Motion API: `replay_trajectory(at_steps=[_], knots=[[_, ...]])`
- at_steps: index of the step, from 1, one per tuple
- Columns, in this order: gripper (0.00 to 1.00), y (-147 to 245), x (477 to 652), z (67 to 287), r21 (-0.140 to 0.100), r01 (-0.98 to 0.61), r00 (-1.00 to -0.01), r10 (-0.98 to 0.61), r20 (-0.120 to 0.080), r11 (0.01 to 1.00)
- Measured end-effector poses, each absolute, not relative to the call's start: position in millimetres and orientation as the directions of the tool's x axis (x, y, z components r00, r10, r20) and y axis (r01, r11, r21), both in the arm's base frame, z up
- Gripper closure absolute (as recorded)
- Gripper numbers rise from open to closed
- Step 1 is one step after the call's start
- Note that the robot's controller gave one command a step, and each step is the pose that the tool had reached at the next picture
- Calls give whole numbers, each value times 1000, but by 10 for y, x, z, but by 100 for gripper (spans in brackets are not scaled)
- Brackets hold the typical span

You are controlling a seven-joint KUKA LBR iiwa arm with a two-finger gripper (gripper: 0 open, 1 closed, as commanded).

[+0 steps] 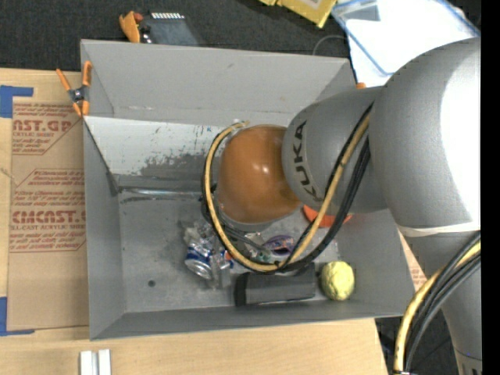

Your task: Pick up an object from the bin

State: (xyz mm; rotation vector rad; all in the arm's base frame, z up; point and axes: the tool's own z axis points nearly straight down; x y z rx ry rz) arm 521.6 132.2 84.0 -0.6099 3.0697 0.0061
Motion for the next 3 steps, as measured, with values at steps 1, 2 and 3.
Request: replay_trajectory(at_steps=[1,2,3], knots=[[100,1325,5218,1000,1,-383,-924,-383,-13,924],[100,1329,5208,1341,2,-382,-924,-382,-10,924],[100,1333,5223,1721,1,-383,-924,-383,-16,924]])
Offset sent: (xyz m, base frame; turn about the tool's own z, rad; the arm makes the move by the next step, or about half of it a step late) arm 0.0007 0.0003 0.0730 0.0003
